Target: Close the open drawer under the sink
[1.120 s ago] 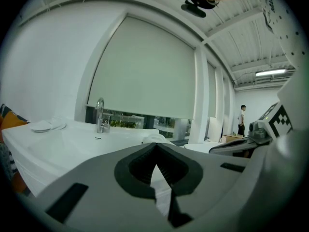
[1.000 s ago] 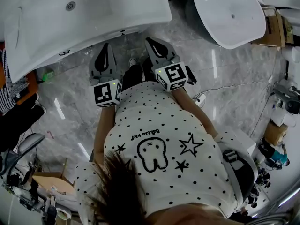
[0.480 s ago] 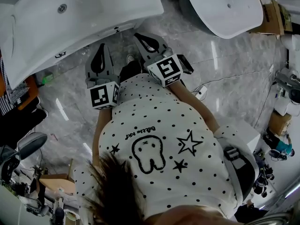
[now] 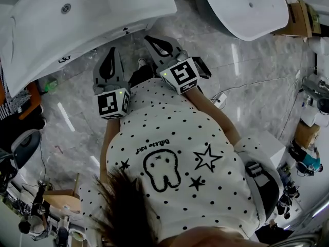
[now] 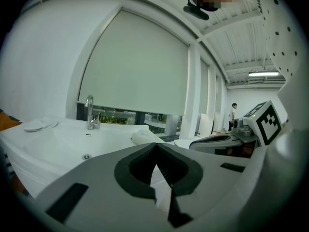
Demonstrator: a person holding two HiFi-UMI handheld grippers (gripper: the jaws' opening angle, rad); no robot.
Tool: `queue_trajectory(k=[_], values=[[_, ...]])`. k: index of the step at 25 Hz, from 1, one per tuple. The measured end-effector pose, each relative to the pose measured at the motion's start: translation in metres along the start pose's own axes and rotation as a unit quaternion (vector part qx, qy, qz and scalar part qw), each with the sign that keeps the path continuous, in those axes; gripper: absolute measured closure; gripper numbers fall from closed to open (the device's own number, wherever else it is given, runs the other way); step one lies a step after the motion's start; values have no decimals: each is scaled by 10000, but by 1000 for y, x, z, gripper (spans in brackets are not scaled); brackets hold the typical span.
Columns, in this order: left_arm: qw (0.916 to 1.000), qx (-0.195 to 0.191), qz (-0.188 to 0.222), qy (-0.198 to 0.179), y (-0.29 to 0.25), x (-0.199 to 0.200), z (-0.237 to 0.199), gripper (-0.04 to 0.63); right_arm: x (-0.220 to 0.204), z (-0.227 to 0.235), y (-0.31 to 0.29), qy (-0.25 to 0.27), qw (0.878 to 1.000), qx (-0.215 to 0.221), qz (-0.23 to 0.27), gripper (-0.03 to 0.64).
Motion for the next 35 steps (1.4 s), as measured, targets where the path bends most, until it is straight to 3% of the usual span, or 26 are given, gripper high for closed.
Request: queue_trajectory(k=[12,22,27,35], values=[[9989,-408,-173,-124,-6,-11,15,591,-16,1,1,-60,9999,10,-112,603],[9995,-217,79,-228,-5,-4,12,591,-14,4,-2,92,9999,63,-56,603],[9990,-248,-70,-351,-3,-4,16,591,-16,4,-3,67,9999,55,-125,602],[9997,-121,86,-169,-5,-4,11,591,-18,5,-1,80,9998,68,-146,602]])
Point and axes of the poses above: the fingertips, and each gripper's own axes: y backward along the fingers, z to its right, x out of its top, the point moved 2 cm from there along y, backward along the fingers, and after that the axes turned 4 degrees about z, right-handed, at the moved point
